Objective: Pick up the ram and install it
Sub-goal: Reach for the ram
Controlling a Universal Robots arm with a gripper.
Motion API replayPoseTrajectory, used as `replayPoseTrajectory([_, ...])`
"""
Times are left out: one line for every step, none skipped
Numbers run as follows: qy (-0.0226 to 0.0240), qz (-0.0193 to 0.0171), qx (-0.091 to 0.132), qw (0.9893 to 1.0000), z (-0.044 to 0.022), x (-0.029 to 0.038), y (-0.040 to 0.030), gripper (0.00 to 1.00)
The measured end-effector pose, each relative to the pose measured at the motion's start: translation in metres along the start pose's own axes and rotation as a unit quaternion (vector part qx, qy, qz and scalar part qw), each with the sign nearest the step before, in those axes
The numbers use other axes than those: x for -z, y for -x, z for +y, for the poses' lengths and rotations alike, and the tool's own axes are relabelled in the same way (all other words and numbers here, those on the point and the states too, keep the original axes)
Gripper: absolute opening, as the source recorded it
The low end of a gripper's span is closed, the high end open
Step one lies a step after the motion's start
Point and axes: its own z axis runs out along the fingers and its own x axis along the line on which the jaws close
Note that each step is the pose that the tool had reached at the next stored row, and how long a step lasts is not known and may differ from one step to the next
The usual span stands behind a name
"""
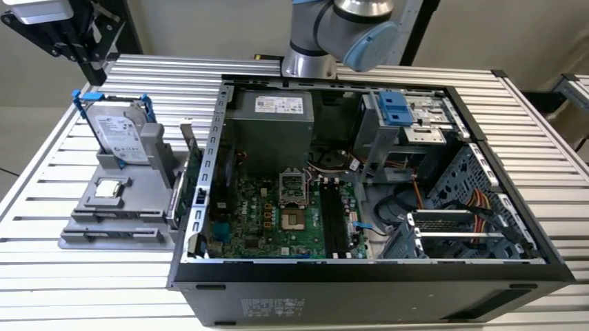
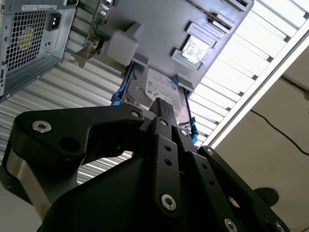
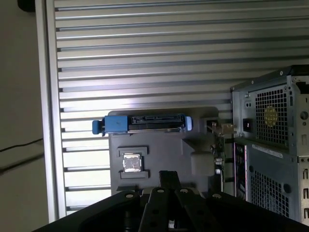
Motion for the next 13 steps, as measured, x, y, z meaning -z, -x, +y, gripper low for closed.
replayPoseTrajectory([0.0000, 0.0001, 0.000, 1.0000, 0.0000, 0.0000, 0.0000, 0.00])
replayPoseTrajectory([0.0000, 0.0001, 0.000, 1.0000, 0.0000, 0.0000, 0.0000, 0.00])
replayPoseTrajectory([0.0000, 0.0001, 0.000, 1.0000, 0.0000, 0.0000, 0.0000, 0.00])
replayPoseTrajectory([0.0000, 0.0001, 0.000, 1.0000, 0.0000, 0.0000, 0.0000, 0.00])
replayPoseTrajectory([0.0000, 0.0002, 0.000, 1.0000, 0.0000, 0.0000, 0.0000, 0.00])
replayPoseTrajectory([0.0000, 0.0002, 0.000, 1.0000, 0.0000, 0.0000, 0.0000, 0.00])
replayPoseTrajectory([0.0000, 0.0002, 0.000, 1.0000, 0.0000, 0.0000, 0.0000, 0.00])
replayPoseTrajectory([0.0000, 0.0002, 0.000, 1.0000, 0.0000, 0.0000, 0.0000, 0.00])
replayPoseTrajectory([0.0000, 0.0002, 0.000, 1.0000, -0.0001, 0.0000, 0.0001, 0.00])
replayPoseTrajectory([0.0000, 0.0002, 0.000, 1.0000, -0.0005, 0.0000, 0.0001, 0.00])
replayPoseTrajectory([0.0000, 0.0003, 0.000, 1.0000, -0.0011, 0.0000, 0.0001, 0.00])
replayPoseTrajectory([0.0000, 0.0003, 0.000, 1.0000, -0.0019, 0.0001, 0.0001, 0.00])
replayPoseTrajectory([0.0000, 0.0003, 0.000, 1.0000, -0.0029, 0.0001, 0.0002, 0.00])
